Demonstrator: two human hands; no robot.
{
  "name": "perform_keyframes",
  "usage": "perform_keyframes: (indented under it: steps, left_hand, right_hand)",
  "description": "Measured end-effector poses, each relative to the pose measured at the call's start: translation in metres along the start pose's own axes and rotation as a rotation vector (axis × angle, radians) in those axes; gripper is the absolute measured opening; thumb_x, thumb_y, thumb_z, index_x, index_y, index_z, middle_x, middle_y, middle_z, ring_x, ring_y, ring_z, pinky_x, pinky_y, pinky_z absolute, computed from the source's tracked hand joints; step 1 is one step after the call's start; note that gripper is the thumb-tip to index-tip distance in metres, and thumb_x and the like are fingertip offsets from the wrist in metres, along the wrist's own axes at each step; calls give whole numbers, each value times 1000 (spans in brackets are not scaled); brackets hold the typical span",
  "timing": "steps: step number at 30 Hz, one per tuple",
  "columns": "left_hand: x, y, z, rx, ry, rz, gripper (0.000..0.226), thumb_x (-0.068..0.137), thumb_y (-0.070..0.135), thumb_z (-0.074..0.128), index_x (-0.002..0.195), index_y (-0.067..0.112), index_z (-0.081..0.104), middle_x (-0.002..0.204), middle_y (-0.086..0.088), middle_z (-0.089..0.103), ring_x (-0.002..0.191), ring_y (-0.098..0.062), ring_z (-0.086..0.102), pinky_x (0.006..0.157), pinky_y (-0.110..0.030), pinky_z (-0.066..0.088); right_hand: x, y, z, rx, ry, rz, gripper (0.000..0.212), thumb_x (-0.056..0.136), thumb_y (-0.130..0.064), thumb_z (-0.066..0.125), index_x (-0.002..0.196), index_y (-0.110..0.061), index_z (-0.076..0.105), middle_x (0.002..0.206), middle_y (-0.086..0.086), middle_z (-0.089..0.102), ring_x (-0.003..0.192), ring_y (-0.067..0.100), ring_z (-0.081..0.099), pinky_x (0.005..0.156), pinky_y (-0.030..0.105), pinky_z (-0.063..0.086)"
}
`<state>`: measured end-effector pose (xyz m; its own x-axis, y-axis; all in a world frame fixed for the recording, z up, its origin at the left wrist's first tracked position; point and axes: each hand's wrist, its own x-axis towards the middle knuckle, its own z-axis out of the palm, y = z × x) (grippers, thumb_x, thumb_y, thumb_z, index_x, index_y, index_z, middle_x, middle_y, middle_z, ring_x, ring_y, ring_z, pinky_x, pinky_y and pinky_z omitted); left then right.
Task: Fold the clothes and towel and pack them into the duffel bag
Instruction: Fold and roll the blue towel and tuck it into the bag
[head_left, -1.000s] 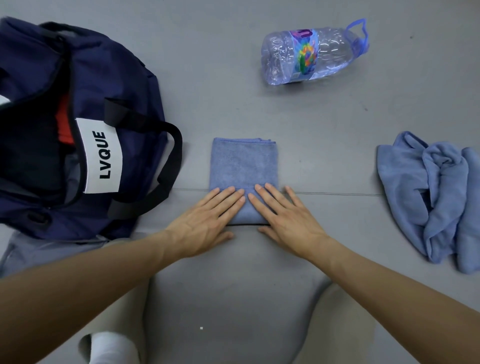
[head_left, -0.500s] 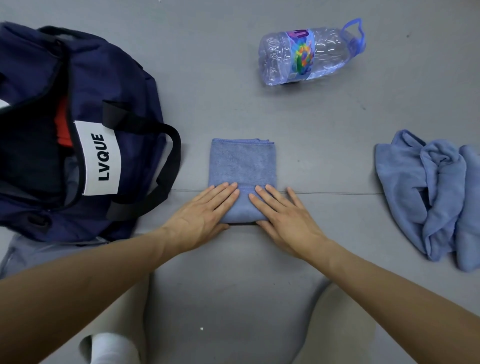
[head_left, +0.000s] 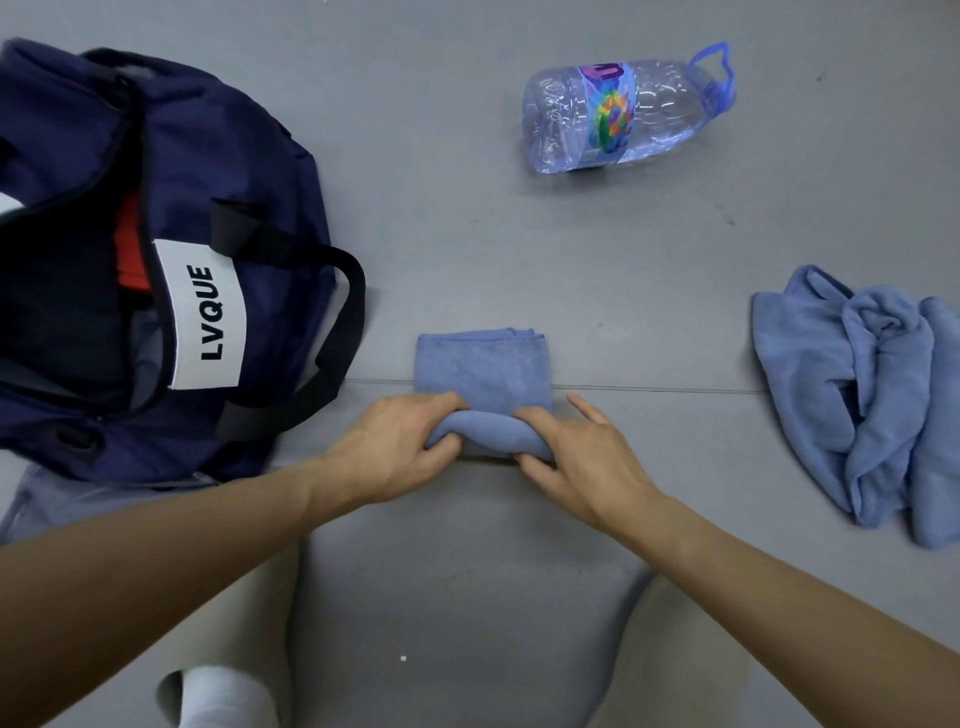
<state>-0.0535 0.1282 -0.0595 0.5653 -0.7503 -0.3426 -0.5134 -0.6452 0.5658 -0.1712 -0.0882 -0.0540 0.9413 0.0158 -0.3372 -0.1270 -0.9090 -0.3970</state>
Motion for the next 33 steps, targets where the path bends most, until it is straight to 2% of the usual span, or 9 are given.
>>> perform_keyframes:
  steps: [4,7,11,14,17,21,24,27,33]
  left_hand:
    - [3,-1,1,-129,-14,-188,25,82,46,41,94,30,56,73,9,63,69,-11,58,61,-31,44]
    - [4,-2,0,-229,21,-257,18,87,44,49,93,28,56,76,7,64,73,-11,59,64,-33,47]
    - [11,0,-1,-240,36,-309,8,95,38,55,101,33,54,80,9,64,77,-12,60,67,-32,45]
    - [14,4,2,-202,62,-324,14,96,37,56,106,27,56,84,4,66,81,-20,61,73,-35,48]
    - [14,6,4,-139,97,-309,20,96,38,56,111,24,56,89,0,67,87,-25,62,77,-38,48]
    - [11,8,5,6,159,-221,35,96,35,58,129,25,53,121,1,62,103,-27,61,83,-38,49]
    - [13,-2,4,361,262,93,48,92,20,64,139,19,53,135,-7,57,118,-34,57,90,-43,48]
    - [13,-9,11,485,228,392,53,90,6,44,143,8,53,142,-13,55,136,-37,47,114,-47,34]
    - [1,-19,29,465,28,287,72,100,46,36,158,7,20,165,-11,20,153,-26,17,123,-43,12]
  right_hand:
    - [3,-5,-12,94,-14,84,35,96,-42,55,129,-30,53,100,3,74,105,25,63,115,23,18]
    - [7,-4,-11,150,-16,128,42,96,-47,55,135,-33,49,110,2,70,115,27,57,103,31,35]
    - [12,1,-2,146,71,134,59,96,-43,60,150,-28,39,139,0,52,109,25,60,87,37,50]
    - [12,8,6,-159,271,-137,55,95,-35,61,146,-19,48,148,10,48,127,34,53,100,48,49]
    - [8,10,17,-333,188,-313,61,98,-46,49,150,-14,43,157,9,40,148,30,32,118,51,30]
    - [7,13,26,-330,52,-254,89,89,-56,60,158,-12,24,163,7,28,152,25,22,121,52,25]
    - [13,15,24,-327,65,-251,90,87,-55,63,157,-13,26,162,6,30,150,24,27,120,53,27]
    - [19,17,26,-335,79,-248,90,84,-52,69,155,-12,32,160,7,35,148,25,33,117,55,31]
    - [21,20,28,-319,109,-254,89,83,-45,73,155,-14,32,159,5,37,146,24,36,116,55,33]
